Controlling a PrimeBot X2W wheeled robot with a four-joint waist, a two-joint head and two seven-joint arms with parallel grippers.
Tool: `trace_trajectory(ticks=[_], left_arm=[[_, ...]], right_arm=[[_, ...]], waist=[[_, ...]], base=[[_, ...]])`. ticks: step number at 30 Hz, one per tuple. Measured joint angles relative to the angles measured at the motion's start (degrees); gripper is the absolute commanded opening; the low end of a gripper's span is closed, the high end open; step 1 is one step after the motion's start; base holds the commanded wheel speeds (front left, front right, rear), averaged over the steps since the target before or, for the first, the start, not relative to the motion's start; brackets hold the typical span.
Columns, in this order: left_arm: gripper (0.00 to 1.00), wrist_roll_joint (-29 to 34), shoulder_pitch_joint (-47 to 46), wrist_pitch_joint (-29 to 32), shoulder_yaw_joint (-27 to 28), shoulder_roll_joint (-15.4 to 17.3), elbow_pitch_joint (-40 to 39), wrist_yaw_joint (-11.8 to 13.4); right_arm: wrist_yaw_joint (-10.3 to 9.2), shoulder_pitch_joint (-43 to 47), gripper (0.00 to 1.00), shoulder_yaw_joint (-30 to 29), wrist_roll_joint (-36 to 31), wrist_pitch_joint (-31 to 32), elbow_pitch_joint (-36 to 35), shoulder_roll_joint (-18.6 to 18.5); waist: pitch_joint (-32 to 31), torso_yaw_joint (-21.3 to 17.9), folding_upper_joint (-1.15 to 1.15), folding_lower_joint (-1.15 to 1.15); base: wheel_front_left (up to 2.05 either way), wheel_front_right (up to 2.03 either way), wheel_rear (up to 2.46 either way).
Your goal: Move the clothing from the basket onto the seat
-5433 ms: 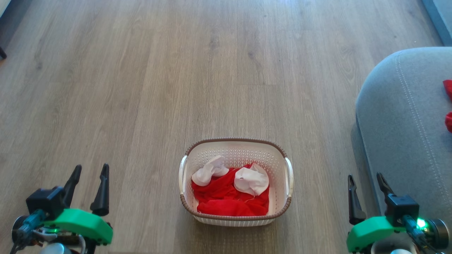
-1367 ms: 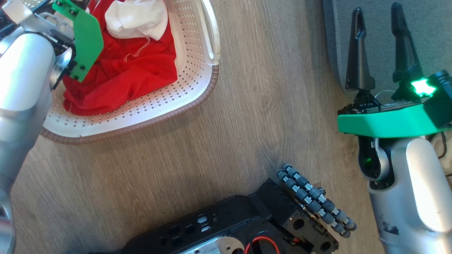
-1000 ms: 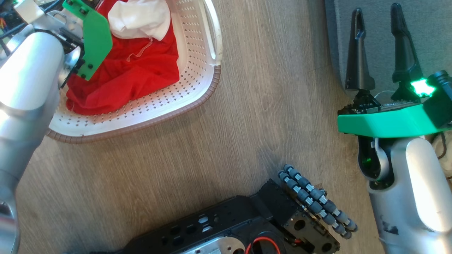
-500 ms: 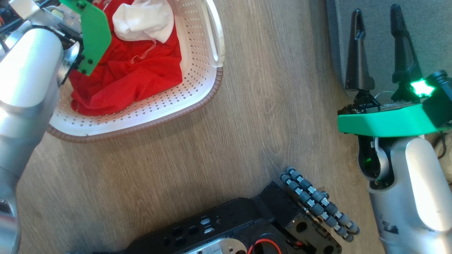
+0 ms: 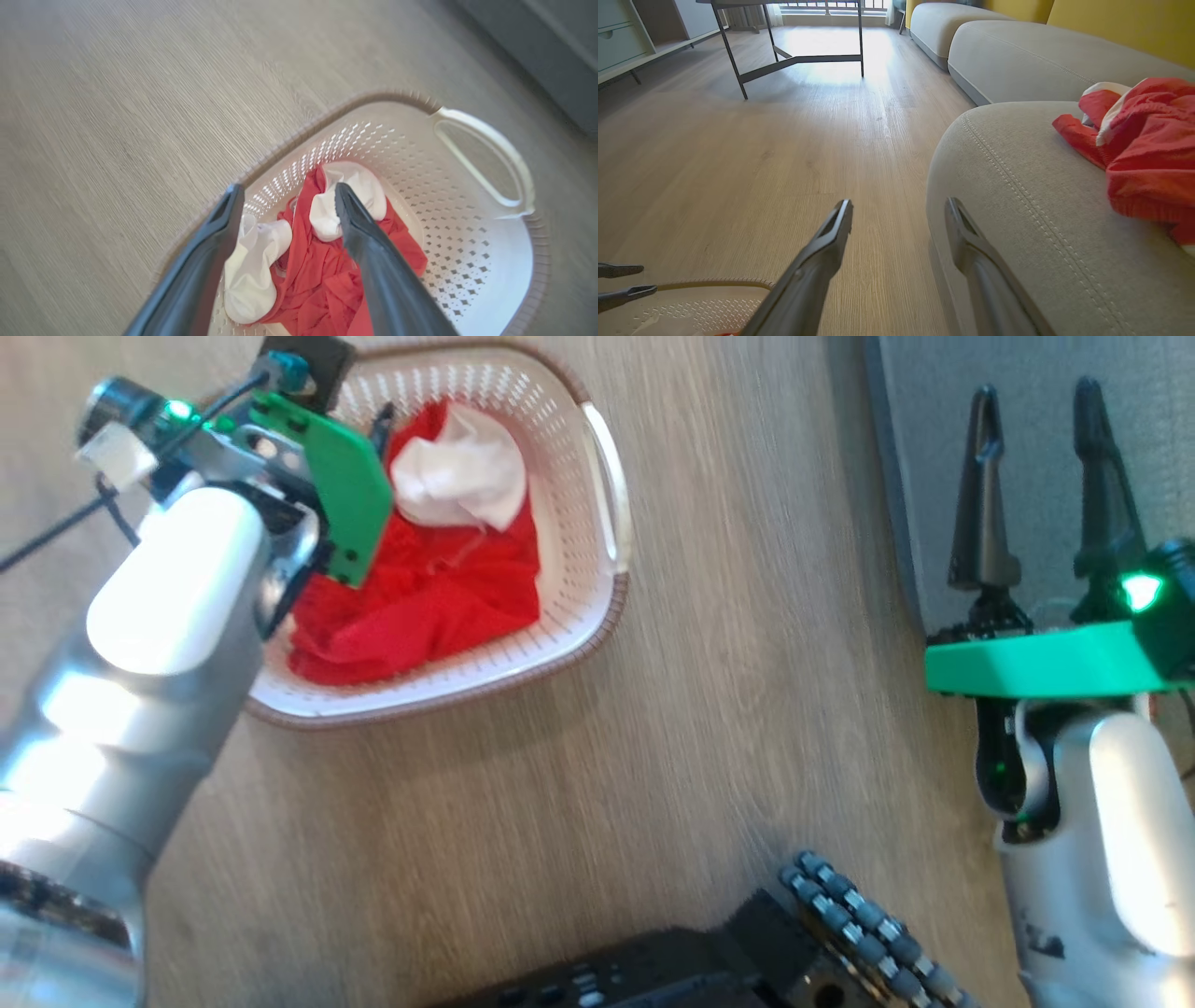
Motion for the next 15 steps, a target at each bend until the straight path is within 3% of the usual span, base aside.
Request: trace_trajectory(ticks=[5,15], left_arm=[[1.0,-3.37,5.32,-7.17,2.26,-1.51,-1.47,0.45],[1.0,-7.81,16.48,-16.55,5.56,-1.26,-3.94,2.53]], right_arm=[[0.0,4.28,1.0,-2.23,-2.63,0.0,2.47,0.0],[0.0,10.89,1.0,-4.49,-6.47,0.01,4.99,0.01]], waist=[[-7.35,2.98,0.0,0.0],[-19.81,7.82,0.0,0.0]], base=[[0.0,0.0,0.0],[0.0,0.0,0.0]])
